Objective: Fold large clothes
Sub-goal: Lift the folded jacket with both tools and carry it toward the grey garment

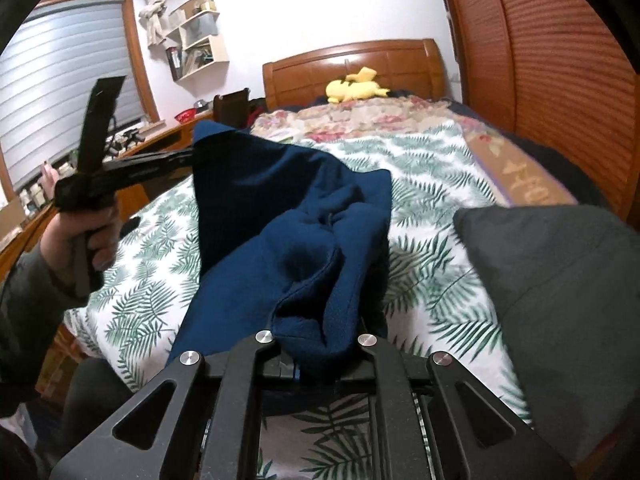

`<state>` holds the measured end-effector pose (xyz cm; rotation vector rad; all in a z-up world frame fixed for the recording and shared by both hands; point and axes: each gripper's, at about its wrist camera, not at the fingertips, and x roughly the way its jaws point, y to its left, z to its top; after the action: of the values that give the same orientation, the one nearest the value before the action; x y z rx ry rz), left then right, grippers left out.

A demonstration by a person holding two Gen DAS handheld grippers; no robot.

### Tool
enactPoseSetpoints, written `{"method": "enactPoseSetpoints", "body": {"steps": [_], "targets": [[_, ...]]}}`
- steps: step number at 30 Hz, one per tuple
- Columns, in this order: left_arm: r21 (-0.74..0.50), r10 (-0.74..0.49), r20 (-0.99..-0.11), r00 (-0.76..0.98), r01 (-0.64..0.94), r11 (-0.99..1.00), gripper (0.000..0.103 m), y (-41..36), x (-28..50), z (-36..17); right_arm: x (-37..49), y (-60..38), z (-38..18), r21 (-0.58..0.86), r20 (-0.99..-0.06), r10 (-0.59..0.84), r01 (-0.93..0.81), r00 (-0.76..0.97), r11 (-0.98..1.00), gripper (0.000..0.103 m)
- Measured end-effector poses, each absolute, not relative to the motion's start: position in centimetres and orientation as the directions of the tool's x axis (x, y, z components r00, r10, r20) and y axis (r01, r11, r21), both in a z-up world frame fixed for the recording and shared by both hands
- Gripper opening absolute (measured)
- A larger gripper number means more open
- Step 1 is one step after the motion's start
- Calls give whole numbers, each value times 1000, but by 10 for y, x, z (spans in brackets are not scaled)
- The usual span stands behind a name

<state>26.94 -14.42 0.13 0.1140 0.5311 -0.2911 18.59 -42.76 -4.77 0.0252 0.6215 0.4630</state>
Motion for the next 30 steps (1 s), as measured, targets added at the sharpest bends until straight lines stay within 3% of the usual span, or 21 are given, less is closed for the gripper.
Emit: {"method": "enactPoseSetpoints", "body": {"steps": [15,30], "targets": [[67,-258,-465,847,324,944,2,-166,260,32,189,-446,-22,99,-539,392,-405,746,909,7],[61,-402,-395,826,461,885,2,-328,320,79,194,-569,37,11,-476,219,-243,852,970,7]]}}
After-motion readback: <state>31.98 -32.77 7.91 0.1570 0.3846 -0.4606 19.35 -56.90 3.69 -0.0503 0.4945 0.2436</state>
